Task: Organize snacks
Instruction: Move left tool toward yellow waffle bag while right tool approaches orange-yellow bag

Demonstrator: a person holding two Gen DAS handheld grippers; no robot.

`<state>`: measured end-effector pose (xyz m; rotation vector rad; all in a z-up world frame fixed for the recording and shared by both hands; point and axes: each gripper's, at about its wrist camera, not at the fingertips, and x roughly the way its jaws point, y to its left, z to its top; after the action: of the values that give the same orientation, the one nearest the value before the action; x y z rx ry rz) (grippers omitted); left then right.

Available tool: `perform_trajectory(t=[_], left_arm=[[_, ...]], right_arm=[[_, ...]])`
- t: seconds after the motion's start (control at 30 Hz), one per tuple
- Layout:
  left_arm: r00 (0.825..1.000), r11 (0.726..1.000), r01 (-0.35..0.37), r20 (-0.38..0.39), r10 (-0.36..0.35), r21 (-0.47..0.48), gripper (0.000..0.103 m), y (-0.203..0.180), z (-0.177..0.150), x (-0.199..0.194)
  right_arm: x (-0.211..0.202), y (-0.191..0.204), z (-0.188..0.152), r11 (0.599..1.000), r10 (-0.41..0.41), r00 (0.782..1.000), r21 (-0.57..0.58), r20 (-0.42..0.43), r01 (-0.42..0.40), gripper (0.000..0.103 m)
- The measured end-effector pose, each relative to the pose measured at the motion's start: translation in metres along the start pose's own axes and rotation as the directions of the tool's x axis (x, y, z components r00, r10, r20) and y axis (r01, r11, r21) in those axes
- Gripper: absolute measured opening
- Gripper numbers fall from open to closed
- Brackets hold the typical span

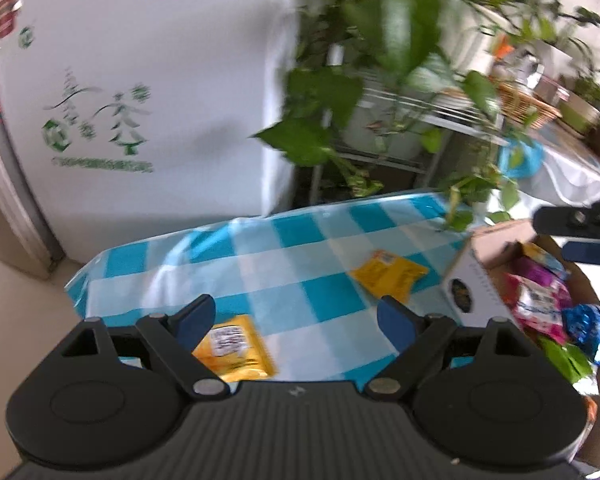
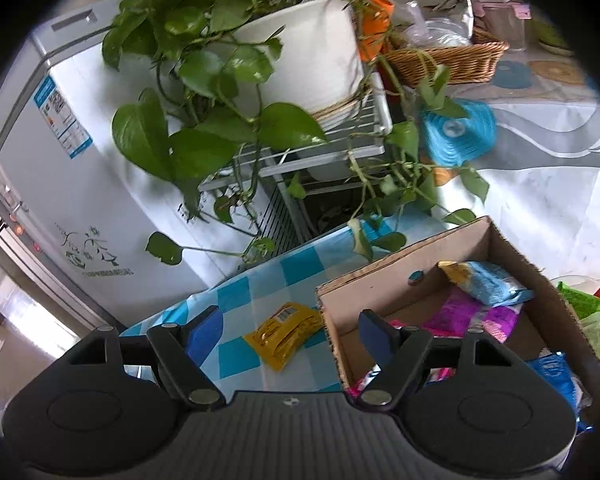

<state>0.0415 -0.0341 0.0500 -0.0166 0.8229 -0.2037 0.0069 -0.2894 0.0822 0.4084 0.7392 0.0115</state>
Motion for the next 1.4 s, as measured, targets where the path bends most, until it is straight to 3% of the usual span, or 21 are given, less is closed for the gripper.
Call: perform_trajectory(t=[0.2,0.57,0.7,1.07,1.4], left_arm=[[1.0,0.997,-0.03,-0.009,0.03,-0.077,0.088,0.034,0.003,0.011],[0.993,0.986,-0.061,-0.106,0.045,-0.154,0.088,0.065,-0.002,0.045],[0.988,0.986,-0.054,-0.151,0.03,-0.16,0.088,0.067,-0.005,0.057],[0.988,0.988,-0.09,-0.14,0.072,-0.126,0.088,0.072,0.001,0.075],[0.982,0.991,-0.075,-0.179,0.054,-0.111,0.088,0.065,-0.005,0.095]], right_arm=[[0.014,0.013,-0.003,0.999,0.053,0.998,-0.002,-0.038,-0.053,0.08],[0.061,0.04,-0.017,0.993,0.114,0.979,0.032,-0.169,-0.11,0.08],[0.077,0.047,-0.02,0.997,0.076,0.978,0.028,-0.195,-0.071,0.08],[0.118,0.067,-0.023,0.999,-0.015,0.975,-0.036,-0.223,0.008,0.08],[0.158,0.074,-0.023,0.992,-0.106,0.967,-0.098,-0.23,0.085,0.08]])
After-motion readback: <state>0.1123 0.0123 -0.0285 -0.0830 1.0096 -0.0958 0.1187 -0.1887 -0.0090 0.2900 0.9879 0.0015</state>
